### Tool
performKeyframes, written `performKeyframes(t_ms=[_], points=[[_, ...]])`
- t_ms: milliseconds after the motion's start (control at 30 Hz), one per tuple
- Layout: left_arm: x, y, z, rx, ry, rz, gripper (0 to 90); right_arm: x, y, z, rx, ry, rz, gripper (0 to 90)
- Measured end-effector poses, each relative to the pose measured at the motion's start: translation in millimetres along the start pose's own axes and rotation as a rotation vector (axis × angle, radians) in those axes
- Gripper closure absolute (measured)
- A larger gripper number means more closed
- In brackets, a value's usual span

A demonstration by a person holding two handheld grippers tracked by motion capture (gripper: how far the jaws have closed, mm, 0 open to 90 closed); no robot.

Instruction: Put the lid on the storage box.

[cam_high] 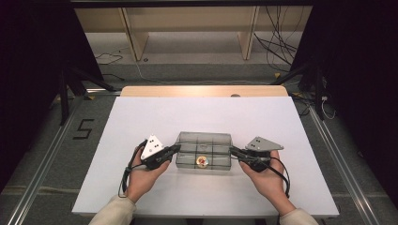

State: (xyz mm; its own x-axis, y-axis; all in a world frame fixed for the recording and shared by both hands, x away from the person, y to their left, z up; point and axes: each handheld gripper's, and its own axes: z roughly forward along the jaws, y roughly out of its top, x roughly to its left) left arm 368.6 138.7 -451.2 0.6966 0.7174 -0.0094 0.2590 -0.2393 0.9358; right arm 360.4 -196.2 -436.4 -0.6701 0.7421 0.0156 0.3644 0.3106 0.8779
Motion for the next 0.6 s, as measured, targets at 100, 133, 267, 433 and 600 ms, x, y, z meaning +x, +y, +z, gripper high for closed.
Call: performKeyframes(t_ms=[100, 133, 267, 433, 600], points=[[-0.3, -0.4, -0.5, 0.004, -0.003, 0.003, 89.3, 0.3, -0.5, -0.5, 0.002, 0.003, 0.0, 90.0], [-0.4, -0.7, -0.6, 0.004, -0.003, 0.004, 89.3, 0.4, -0.8, -0.6, 0.002, 0.003, 0.0, 90.0], [-0.7, -1.5, -1.0, 0.004, -0.004, -0.001, 89.3, 0.6, -1.3, -0.9, 0.004, 0.005, -0.002, 90.0], [-0.9, -2.3, -1.4, 0.008, -0.006, 0.005, 89.3, 1.0, -1.9, -1.3, 0.006, 0.006, -0.003, 90.0], [-1.3, -3.2, -1.7, 0.011, -0.009, 0.005, 89.3, 1.5, -2.6, -1.8, 0.011, 0.007, -0.005, 90.0]])
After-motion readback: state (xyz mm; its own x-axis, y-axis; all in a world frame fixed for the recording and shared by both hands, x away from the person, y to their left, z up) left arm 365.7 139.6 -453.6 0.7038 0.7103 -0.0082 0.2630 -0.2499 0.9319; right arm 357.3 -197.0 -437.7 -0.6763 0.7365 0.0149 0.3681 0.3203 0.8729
